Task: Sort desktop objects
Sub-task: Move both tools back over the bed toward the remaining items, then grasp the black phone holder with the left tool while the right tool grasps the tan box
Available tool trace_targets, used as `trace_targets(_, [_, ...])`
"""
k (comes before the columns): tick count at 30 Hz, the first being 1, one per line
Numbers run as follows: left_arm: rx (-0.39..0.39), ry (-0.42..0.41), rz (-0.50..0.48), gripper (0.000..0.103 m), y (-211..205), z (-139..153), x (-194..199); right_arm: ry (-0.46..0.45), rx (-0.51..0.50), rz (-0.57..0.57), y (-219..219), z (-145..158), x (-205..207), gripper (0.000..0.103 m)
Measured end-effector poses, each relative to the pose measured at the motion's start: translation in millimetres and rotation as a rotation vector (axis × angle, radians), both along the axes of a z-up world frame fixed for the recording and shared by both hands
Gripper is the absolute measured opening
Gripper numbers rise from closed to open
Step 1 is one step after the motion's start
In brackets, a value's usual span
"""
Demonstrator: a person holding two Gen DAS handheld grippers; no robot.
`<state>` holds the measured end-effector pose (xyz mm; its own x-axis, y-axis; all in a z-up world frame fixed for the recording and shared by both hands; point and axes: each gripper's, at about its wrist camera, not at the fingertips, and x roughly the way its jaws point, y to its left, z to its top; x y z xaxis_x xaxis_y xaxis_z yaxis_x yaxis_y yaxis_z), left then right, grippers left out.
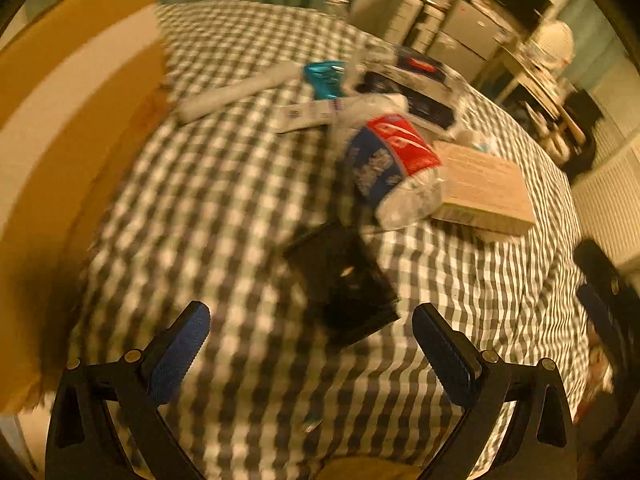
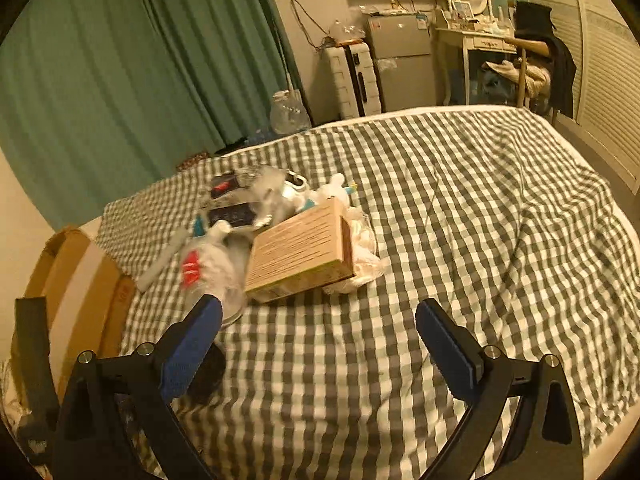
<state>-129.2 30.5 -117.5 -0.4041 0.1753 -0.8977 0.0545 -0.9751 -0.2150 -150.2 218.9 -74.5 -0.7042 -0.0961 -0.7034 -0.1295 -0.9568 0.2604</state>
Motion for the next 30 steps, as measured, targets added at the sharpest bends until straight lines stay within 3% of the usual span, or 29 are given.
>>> trace_targets(6, [-0.118, 0.011, -0.130, 0.103, 32, -20, -13, -0.012, -0.020, -0.024, 11, -17, -34, 0.098])
trace_targets(9, [-0.092, 0.007, -0.153, 0.101, 32, -31, -17, -0.033, -0.017, -0.036, 12, -26, -53, 0.098])
trace_targets(13, [-0.054, 0.058, -0.148, 0.093, 22, -32, -11, -0.059, -0.108, -0.059, 22, -41, -72, 0.097])
trace_targets(14, [-0.047, 0.064, -0.145, 0.087, 20, -31, -10, -0.067, -0.133, -0.053, 22, -44, -74, 0.094])
trace_targets(16, [-0.026, 0.074, -0.141, 0.074, 16, -29, -8, -0.081, -0.156, -0.010, 14, -48, -73, 0.065])
trace_targets(18, [-0.008, 0.075, -0.137, 0.058, 13, -28, -4, -0.081, -0.075, 0.029, -2, -45, -68, 0.055])
trace_targets(21, [0.015, 0.068, -0.127, 0.055, 6, -26, 1, -0.050, -0.017, 0.100, -21, -37, -54, 0.048])
trace_targets(26, [0.060, 0.072, -0.051, 0.055, -16, -20, 12, 0.007, -0.069, 0.140, -28, -21, -40, 0.041])
trace_targets(30, [0.078, 0.049, -0.015, 0.055, -20, -24, 8, 0.016, -0.115, 0.151, -35, -19, -49, 0.043])
